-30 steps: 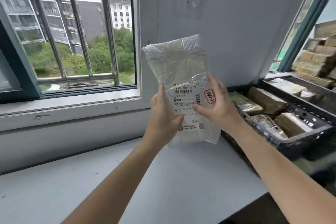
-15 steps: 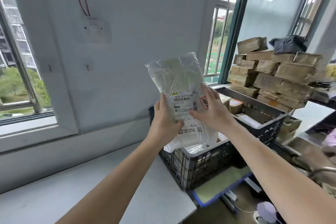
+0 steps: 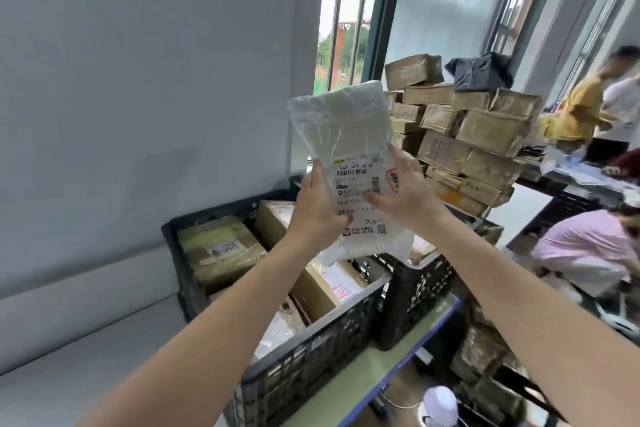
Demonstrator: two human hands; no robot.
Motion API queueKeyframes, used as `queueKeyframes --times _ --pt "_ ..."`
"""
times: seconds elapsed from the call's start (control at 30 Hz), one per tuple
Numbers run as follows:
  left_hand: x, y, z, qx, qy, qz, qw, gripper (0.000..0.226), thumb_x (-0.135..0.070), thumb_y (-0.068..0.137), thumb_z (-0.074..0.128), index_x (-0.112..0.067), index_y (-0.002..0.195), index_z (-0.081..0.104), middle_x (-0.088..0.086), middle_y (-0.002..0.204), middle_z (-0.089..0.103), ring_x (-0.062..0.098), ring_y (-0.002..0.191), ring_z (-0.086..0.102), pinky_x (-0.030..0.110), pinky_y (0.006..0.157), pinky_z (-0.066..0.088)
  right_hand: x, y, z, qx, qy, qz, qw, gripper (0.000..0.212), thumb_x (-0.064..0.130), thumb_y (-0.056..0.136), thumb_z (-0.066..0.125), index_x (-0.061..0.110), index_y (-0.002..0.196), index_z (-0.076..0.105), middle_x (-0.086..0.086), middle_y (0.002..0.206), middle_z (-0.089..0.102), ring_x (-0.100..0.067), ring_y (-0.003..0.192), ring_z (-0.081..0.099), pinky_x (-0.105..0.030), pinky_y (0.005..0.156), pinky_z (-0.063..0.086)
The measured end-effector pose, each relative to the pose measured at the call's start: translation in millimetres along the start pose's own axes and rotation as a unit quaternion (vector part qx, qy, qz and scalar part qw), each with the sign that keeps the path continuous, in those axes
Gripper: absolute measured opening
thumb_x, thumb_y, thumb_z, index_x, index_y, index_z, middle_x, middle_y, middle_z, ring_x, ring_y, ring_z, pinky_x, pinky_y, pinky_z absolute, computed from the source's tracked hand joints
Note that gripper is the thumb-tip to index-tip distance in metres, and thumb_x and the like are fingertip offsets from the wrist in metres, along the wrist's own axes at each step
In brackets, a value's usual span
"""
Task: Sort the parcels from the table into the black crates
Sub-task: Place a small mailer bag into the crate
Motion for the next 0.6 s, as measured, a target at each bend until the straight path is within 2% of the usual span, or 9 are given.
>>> queueKeyframes --times 0.1,0.17,0.23,0.37,0.43,0.5,0.6 --pt "-8.8 49.5 37.4 0.023 0.047 0.037 0.998 0.104 -0.015 0.081 0.08 -0.014 0.156 0.008 0.009 0.16 0.015 0.027 0.144 0.023 0.042 0.117 0.031 -40.4 44.0 -8.1 0.0 -0.018 0.011 1.0 0.1 0.035 0.084 0.076 0.036 0.157 0.007 -0.006 0.153 0.031 -0.03 0.131 0.044 -0.045 0.096 0.044" --pt "-12.8 78.2 60.7 0.04 0.068 0.047 0.996 0.093 -0.012 0.082 0.077 -0.015 0.154 0.018 0.006 0.157 0.016 0.025 0.139 0.027 0.044 0.113 0.039 -66.7 70.1 -13.2 -0.004 -0.028 0.012 1.0 0.102 0.03 0.084 0.078 0.038 0.157 0.007 -0.004 0.153 0.03 -0.024 0.128 0.044 -0.037 0.088 0.042" --pt "-14.0 100.8 83.4 0.058 0.034 0.038 0.997 0.085 -0.005 0.082 0.075 -0.019 0.149 0.024 0.007 0.15 0.024 0.025 0.136 0.033 0.046 0.106 0.047 -92.4 92.8 -15.8 -0.004 -0.032 0.012 0.999 0.105 0.026 0.082 0.08 0.039 0.156 0.008 -0.003 0.152 0.03 -0.019 0.124 0.041 -0.035 0.089 0.039" --pt "-8.8 127.2 123.2 0.081 -0.019 0.002 0.997 0.094 0.0 0.08 0.074 -0.027 0.151 0.017 0.009 0.138 0.04 0.025 0.124 0.049 0.044 0.093 0.055 -147.8 123.8 -7.9 0.026 -0.067 0.031 0.997 0.111 0.031 0.076 0.085 0.04 0.156 0.008 -0.007 0.146 0.035 -0.018 0.121 0.045 -0.036 0.092 0.041" --pt "2.3 138.3 145.1 0.107 -0.052 -0.05 0.992 0.093 -0.001 0.081 0.075 -0.027 0.15 0.019 0.009 0.134 0.047 0.024 0.115 0.058 0.042 0.086 0.059 -177.7 138.3 2.6 0.078 -0.071 0.048 0.993 0.116 0.033 0.074 0.086 0.043 0.155 0.004 -0.008 0.147 0.033 -0.024 0.124 0.048 -0.042 0.099 0.043" --pt "16.8 145.9 167.8 0.132 -0.074 -0.113 0.982 0.086 -0.003 0.081 0.076 -0.024 0.148 0.025 0.009 0.131 0.052 0.024 0.109 0.064 0.039 0.083 0.061 -205.7 150.4 16.6 0.157 -0.086 0.062 0.982 0.122 0.038 0.07 0.088 0.048 0.153 -0.001 -0.011 0.143 0.036 -0.025 0.117 0.053 -0.043 0.1 0.045" --pt "35.9 152.2 197.6 0.142 0.032 -0.16 0.976 0.083 -0.012 0.08 0.079 -0.017 0.146 0.029 0.01 0.135 0.045 0.022 0.105 0.06 0.027 0.071 0.056 -239.6 157.6 42.1 0.292 -0.12 0.052 0.947 0.127 0.049 0.068 0.086 0.046 0.153 -0.008 -0.01 0.136 0.049 -0.022 0.108 0.059 -0.04 0.098 0.049"
Point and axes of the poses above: each hand's wrist, its own y-axis towards the middle knuckle, its own z-axis out of the palm, x = y × z, the point moved 6 cm from there along y, towards the middle knuckle
